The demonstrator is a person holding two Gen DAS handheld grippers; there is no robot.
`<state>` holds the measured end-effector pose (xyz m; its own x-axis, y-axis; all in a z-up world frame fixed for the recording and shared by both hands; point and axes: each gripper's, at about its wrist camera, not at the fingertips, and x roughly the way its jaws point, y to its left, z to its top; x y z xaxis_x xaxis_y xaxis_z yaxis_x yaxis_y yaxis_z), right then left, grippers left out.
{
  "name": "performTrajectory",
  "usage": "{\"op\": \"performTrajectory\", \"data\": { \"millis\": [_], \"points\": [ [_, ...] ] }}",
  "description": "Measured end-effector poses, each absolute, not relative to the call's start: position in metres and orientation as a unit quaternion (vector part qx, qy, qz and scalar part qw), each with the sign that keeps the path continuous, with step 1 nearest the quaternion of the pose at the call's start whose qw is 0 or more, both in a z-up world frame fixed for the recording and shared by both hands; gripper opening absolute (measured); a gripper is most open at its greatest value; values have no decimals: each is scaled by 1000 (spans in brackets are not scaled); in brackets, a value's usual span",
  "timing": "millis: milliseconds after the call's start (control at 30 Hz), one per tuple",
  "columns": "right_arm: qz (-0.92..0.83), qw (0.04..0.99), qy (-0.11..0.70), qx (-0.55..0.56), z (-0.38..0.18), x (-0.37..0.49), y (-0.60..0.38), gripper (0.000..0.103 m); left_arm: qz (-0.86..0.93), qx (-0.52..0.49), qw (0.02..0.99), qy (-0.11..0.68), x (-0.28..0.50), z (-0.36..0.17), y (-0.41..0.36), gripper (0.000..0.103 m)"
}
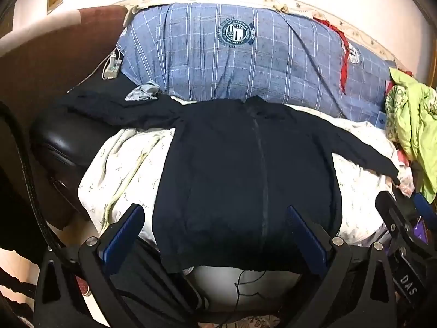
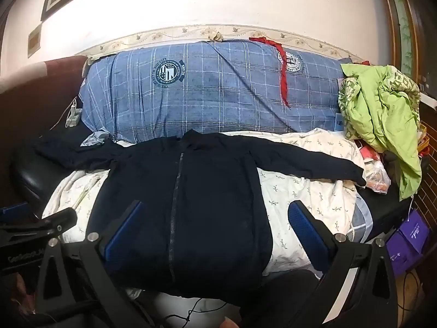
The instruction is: Fold large clothes
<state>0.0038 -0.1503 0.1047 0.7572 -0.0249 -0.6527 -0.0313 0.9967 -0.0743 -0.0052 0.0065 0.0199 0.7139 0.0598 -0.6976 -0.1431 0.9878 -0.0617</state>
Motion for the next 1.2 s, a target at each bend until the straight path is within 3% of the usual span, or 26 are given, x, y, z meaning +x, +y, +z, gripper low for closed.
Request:
{"op": "performTrajectory", "data": {
  "millis": [1200],
  "points": [
    [24, 932, 361, -16, 98, 16, -159, 103, 27, -38, 913, 405, 18, 2, -8, 103]
  ]
}}
